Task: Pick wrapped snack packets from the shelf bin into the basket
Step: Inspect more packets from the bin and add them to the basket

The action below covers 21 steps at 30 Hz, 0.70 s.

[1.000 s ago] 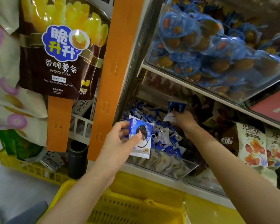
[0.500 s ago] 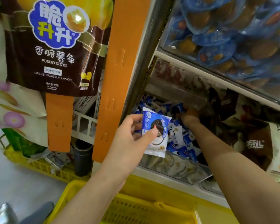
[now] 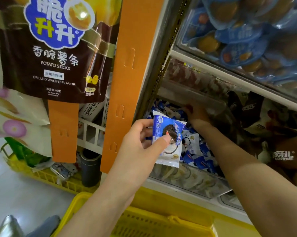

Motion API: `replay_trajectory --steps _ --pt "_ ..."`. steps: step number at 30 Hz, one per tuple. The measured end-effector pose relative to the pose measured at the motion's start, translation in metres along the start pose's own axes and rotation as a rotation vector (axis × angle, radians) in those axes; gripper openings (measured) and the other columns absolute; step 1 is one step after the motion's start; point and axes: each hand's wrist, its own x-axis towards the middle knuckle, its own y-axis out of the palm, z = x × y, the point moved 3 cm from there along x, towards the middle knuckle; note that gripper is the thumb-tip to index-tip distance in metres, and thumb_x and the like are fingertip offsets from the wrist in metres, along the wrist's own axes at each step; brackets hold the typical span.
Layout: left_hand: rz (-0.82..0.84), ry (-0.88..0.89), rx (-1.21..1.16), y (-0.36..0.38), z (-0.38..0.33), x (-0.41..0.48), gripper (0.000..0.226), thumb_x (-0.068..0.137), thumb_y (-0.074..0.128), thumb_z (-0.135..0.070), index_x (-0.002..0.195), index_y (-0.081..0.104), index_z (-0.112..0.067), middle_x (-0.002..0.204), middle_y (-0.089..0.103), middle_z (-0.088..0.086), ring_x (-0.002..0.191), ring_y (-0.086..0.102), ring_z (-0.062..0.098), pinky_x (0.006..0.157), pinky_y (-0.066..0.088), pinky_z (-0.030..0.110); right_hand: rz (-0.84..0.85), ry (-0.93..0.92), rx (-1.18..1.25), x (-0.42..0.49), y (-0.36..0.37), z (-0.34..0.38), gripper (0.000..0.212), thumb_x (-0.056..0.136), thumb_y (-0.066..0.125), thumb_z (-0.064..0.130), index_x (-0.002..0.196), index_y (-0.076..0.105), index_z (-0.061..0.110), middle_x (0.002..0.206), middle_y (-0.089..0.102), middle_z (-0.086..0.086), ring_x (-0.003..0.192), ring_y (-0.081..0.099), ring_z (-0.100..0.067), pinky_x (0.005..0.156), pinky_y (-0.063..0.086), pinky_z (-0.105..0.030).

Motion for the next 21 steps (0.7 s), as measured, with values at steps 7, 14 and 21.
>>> replay_trajectory --steps 7,14,21 --pt "0.012 0.0 0.031 0.001 0.002 0.0 0.028 0.084 0.063 -0.019 0.109 0.053 -0.029 0.1 0.065 -0.012 0.079 0.061 -0.013 0.055 0.043 0.001 0.178 -0.112 -0.078 0.013 0.008 -0.002 0.033 0.097 0.042 0.014 0.129 0.05 0.019 0.132 0.052 -0.011 0.113 0.052 -0.028 0.087 0.038 -0.03" --pt "0.021 0.008 0.04 0.006 0.005 -0.003 0.03 0.086 0.062 -0.018 0.113 0.053 -0.025 0.103 0.065 -0.01 0.082 0.063 -0.009 0.058 0.044 0.003 -0.006 -0.091 0.143 -0.03 -0.025 0.031 0.029 0.1 0.036 0.026 0.125 0.045 0.015 0.123 0.055 -0.014 0.095 0.055 -0.021 0.074 0.041 -0.027" --pt "-0.028 -0.041 0.048 0.003 0.015 -0.009 0.031 0.087 0.061 -0.02 0.115 0.05 -0.027 0.107 0.063 -0.008 0.081 0.063 -0.008 0.054 0.045 0.005 0.115 -0.235 0.596 -0.16 -0.06 0.081 0.031 0.097 0.035 0.042 0.09 0.063 0.03 0.087 0.067 0.011 0.077 0.061 0.002 0.069 0.049 -0.015"
